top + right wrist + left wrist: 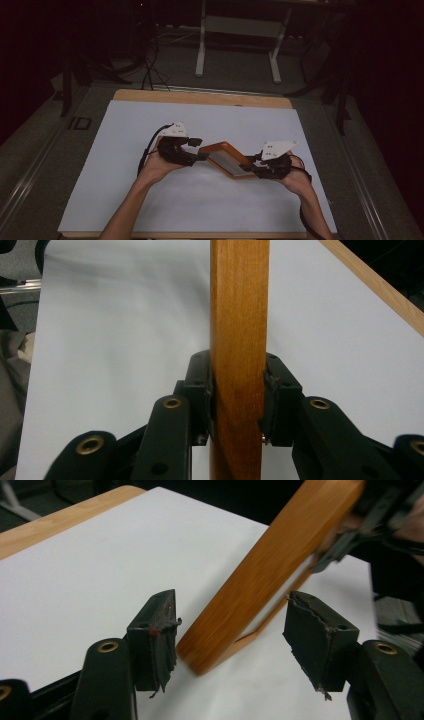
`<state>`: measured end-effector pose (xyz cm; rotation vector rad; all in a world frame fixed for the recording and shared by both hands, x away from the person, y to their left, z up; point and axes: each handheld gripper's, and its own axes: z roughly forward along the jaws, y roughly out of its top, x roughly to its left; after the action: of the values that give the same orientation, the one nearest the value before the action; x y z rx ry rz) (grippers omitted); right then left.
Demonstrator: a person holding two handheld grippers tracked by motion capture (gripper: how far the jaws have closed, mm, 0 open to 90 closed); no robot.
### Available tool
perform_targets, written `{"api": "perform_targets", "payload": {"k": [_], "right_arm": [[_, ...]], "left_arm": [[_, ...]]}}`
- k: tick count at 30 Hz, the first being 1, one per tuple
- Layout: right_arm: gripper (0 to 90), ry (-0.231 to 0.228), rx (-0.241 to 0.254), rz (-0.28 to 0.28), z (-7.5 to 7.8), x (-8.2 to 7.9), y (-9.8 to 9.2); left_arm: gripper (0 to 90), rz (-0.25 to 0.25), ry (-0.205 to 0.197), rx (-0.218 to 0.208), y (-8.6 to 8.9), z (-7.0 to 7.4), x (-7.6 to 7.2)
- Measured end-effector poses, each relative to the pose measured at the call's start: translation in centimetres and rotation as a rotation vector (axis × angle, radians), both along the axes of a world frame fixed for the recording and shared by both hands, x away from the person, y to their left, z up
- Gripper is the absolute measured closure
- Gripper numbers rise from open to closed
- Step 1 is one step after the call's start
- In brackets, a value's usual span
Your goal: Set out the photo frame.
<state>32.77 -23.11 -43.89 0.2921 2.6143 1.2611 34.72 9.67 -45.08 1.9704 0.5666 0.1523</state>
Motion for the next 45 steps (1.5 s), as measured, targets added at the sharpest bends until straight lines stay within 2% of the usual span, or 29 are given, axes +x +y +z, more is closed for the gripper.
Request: {"api": "perform_targets", "payload": {"k": [3, 7, 9, 17, 24, 30, 35, 38, 42, 45], "right_arm": [[69.4, 0.003, 0.009, -0.004, -0.1, 0.0, -0.3], [69.3, 0.005, 0.007, -0.01, -0.2, -0.1, -0.7], [69.3, 0.003, 0.005, -0.015, -0.2, -0.1, -0.8], [68.9, 0.001, 0.004, -0.047, -0.4, -0.1, -1.7], [68.6, -0.009, -0.019, -0.084, -0.6, -0.2, -2.4], [68.2, -0.015, -0.042, -0.134, -0.6, -0.3, -2.7], [67.7, -0.004, -0.057, -0.179, -0.6, -0.3, -2.8], [67.0, 0.007, -0.063, -0.208, -0.7, -0.3, -2.9], [66.5, 0.028, -0.055, -0.239, -0.9, -0.3, -3.2], [66.2, 0.034, -0.071, -0.247, -0.9, -0.3, -3.4]], "left_arm": [[36.4, 0.01, 0.01, -0.004, -0.2, -1.3, 0.2], [36.5, -0.002, 0.023, -0.004, -1.2, -2.6, 0.5], [36.5, -0.023, 0.032, -0.018, -1.7, -3.1, 0.6], [34.7, -0.03, 0.067, -0.03, -3.8, -4.6, 1.4], [36.9, -0.036, 0.058, -0.021, -5.4, -4.7, 1.4], [50.1, -0.054, 0.032, 0.006, -6.4, -4.4, 0.9], [53.7, -0.03, 0.015, 0.049, -7.0, -4.3, 0.7], [58.5, -0.006, 0.027, 0.072, -7.2, -4.4, 0.7], [60.4, -0.001, 0.031, 0.069, -7.5, -4.3, 0.7], [61.1, -0.015, 0.026, 0.066, -7.7, -4.4, 0.7]]}}
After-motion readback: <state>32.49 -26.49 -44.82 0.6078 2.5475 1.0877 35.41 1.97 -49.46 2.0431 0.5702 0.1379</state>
